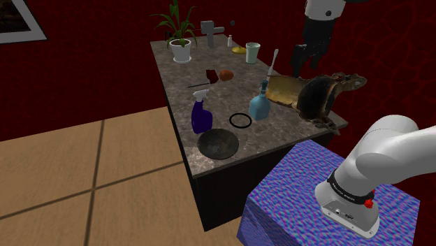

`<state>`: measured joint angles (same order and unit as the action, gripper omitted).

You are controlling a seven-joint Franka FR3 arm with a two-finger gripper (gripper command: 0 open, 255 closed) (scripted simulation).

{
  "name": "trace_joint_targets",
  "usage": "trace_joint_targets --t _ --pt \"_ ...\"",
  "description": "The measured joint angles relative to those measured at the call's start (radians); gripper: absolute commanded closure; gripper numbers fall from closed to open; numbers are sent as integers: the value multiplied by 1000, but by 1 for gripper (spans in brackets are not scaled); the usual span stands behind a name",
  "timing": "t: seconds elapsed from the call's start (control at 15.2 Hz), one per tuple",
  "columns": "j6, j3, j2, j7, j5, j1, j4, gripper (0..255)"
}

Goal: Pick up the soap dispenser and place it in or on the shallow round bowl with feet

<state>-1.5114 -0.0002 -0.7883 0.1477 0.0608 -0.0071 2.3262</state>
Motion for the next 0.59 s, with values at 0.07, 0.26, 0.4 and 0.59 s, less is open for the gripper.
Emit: trace_joint_targets --t 0.07,0.26,0.4,0.59 --pt "0 0 0 0 0 0 0 0" --pt "-66 -15 46 -12 9 -4 18 0" --pt "-124 -33 95 -28 18 -9 22 0" --pt "-218 -61 179 -53 31 -17 28 0"
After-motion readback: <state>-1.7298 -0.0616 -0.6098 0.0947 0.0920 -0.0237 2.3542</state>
